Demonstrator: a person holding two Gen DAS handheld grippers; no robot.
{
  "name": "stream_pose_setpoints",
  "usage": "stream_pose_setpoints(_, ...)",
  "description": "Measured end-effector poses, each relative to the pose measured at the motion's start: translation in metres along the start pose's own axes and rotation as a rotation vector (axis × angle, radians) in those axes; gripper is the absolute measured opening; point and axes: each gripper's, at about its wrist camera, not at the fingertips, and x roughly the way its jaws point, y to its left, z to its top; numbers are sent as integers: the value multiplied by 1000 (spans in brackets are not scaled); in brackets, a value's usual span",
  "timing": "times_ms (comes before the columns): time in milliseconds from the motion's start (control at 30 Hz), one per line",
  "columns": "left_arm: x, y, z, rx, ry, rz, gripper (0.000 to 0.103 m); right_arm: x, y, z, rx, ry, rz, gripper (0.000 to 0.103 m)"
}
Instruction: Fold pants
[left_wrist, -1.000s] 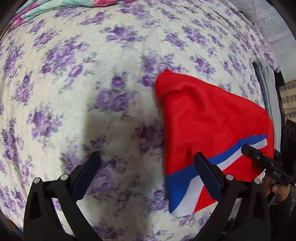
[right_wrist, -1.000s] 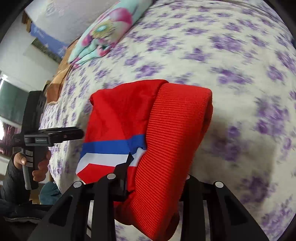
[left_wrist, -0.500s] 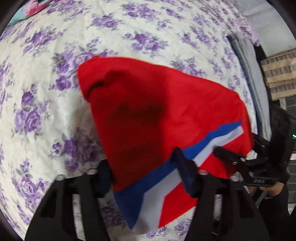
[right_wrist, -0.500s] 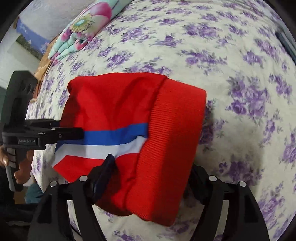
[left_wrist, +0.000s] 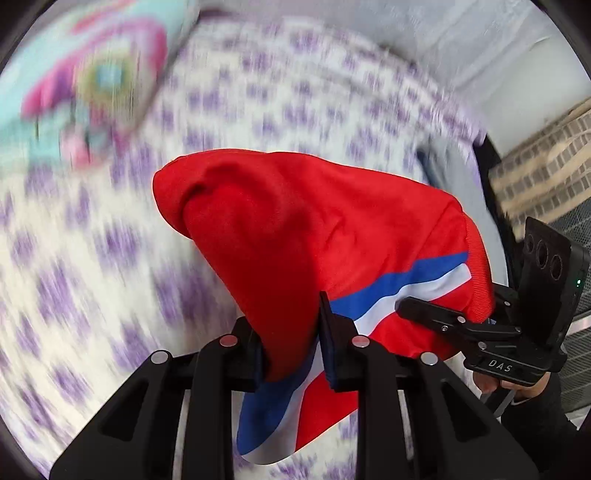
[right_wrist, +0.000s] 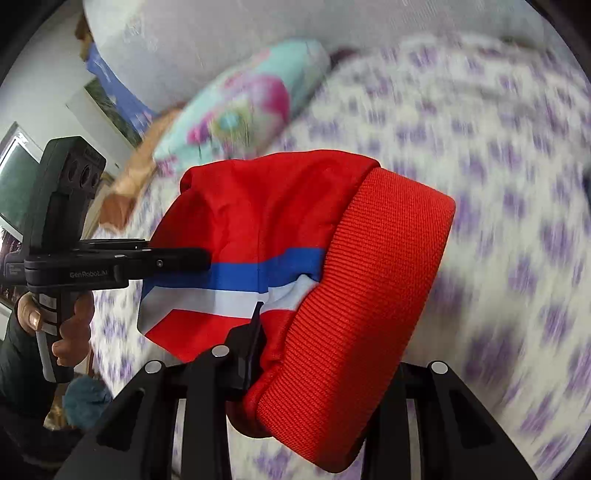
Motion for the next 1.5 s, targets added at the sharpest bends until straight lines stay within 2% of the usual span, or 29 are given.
stream_pose_setpoints(167, -16, -3, 98, 60, -111, 64, 23, 1, -11, 104, -104, -101, -75, 33)
stream_pose_setpoints(267, -10, 5, 159, 51, -157, 59, 23, 16, -22, 153, -137, -113, -132, 34)
stream_pose_setpoints(333, 0, 15, 185, 20, -174, 80, 23, 32, -36, 184, -138, -126, -145, 34)
stream_pose_setpoints(400, 19, 24, 199, 8, -177, 113, 24, 52, -48, 199, -137, -117, -152, 35)
stream_pose_setpoints(533, 83, 60, 202, -49, -132, 174, 29, 126, -81, 203, -124, -31, -189, 41)
stream_pose_setpoints(600, 130, 91, 192, -123, -45, 256, 32, 159, -97, 195, -112, 11, -259, 55)
stream_pose_setpoints(633, 150, 103, 184, -128, -19, 333, 54, 184, -113, 185, -95, 57, -362, 68)
stream_pose_setpoints(667, 154, 107, 179, -124, -52, 348, 67, 190, -122, 179, -61, 27, -356, 82)
stream_pose_setpoints(700, 154, 108, 173, -95, -113, 356, 68, 189, -132, 174, -18, -23, -338, 86)
stream_pose_setpoints(767, 154, 104, 172, -71, -122, 376, 68, 190, -143, 167, 20, -59, -296, 86)
stream_pose_setpoints(867, 141, 101, 175, -73, -123, 357, 61, 181, -137, 175, -7, -22, -291, 85)
stream_pose_setpoints(933, 125, 92, 177, -61, -168, 371, 60, 156, -130, 185, -15, -72, -281, 87)
stream_pose_setpoints(1033, 93, 75, 180, -48, -290, 359, 73, 115, -128, 199, 31, -207, -256, 87)
stream_pose_setpoints(1067, 92, 74, 184, -42, -310, 373, 76, 105, -125, 205, 41, -266, -250, 78)
stream_pose_setpoints(1100, 94, 71, 187, -23, -323, 423, 80, 102, -123, 208, 27, -280, -258, 64)
stream_pose_setpoints(1133, 102, 71, 191, -10, -302, 504, 80, 110, -115, 212, -22, -264, -281, 25)
stream_pose_setpoints(1167, 112, 76, 196, -24, -266, 530, 80, 120, -114, 213, -35, -231, -290, 3)
stream_pose_setpoints(1200, 127, 86, 199, -68, -211, 526, 80, 133, -114, 212, -36, -189, -292, 4)
stream_pose_setpoints(1233, 134, 91, 199, -88, -189, 529, 80, 151, -113, 209, -41, -145, -294, 6)
stream_pose_setpoints(1267, 145, 94, 195, -76, -168, 572, 82, 175, -113, 203, -64, -81, -321, 8)
stream_pose_setpoints(1300, 156, 87, 190, -6, -176, 643, 83, 185, -114, 197, -93, -72, -355, 8)
stream_pose_setpoints(1333, 163, 77, 183, 65, -197, 711, 84, 190, -107, 188, -174, -125, -398, 9)
stream_pose_setpoints(1367, 165, 72, 180, 93, -210, 744, 84, 189, -104, 184, -211, -131, -420, 11)
stream_pose_setpoints(1400, 162, 71, 179, 79, -203, 738, 84, 188, -101, 184, -215, -125, -426, 17)
stream_pose_setpoints(1467, 150, 72, 178, 9, -167, 661, 85, 176, -99, 188, -146, -72, -322, 70)
stream_pose_setpoints(1500, 144, 69, 175, -4, -160, 643, 85, 165, -96, 188, -114, -74, -296, 76)
